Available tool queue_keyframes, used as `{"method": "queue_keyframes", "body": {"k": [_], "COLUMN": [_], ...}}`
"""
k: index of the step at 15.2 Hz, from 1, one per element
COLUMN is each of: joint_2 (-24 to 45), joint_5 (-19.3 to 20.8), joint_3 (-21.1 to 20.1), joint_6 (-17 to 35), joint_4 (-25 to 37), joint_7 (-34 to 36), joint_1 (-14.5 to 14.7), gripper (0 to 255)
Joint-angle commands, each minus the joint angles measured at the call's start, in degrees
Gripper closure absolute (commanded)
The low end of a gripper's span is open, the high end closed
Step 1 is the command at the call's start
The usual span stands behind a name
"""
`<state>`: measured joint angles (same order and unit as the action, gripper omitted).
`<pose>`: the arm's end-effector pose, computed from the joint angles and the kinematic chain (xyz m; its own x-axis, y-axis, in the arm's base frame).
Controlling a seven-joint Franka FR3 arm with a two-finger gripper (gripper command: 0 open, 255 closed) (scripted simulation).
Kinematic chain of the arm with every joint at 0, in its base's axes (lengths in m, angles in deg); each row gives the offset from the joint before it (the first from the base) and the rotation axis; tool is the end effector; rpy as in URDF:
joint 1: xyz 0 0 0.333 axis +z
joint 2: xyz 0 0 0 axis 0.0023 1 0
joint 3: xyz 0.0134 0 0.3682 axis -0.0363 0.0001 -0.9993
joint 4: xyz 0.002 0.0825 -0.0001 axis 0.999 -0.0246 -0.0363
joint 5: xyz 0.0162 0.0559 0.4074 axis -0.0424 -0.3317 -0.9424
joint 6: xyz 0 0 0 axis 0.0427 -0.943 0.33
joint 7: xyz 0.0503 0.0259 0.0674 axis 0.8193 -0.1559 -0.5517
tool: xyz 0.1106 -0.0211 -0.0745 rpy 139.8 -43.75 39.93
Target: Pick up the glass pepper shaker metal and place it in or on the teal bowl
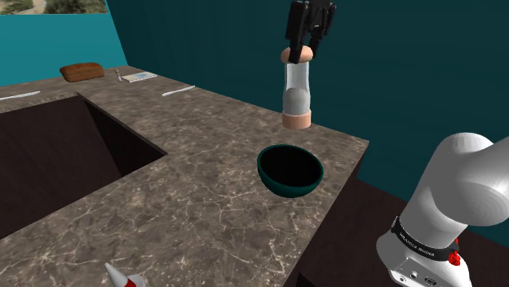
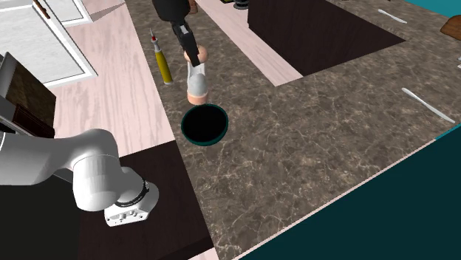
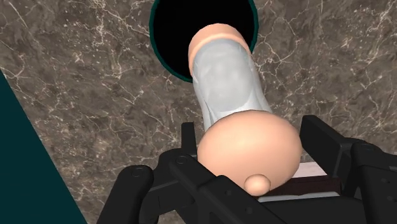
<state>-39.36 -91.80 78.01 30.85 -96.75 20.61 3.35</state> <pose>0.3162 0.1217 0.7104 0.9861 0.0499 0.1585 0.0502 -0.9987 0.0016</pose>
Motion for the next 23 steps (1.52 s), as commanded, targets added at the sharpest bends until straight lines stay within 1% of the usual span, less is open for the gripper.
{"method": "queue_keyframes", "body": {"k": [1,23], "joint_2": [-1.17,-6.18], "joint_5": [-0.21,-1.72], "joint_3": [-0.11,-1.28], "joint_6": [0.76,16.31], "joint_4": [-1.96,-22.50], "joint_7": [0.13,-0.13], "joint_1": [0.17,1.21], "gripper": [255,255]}}
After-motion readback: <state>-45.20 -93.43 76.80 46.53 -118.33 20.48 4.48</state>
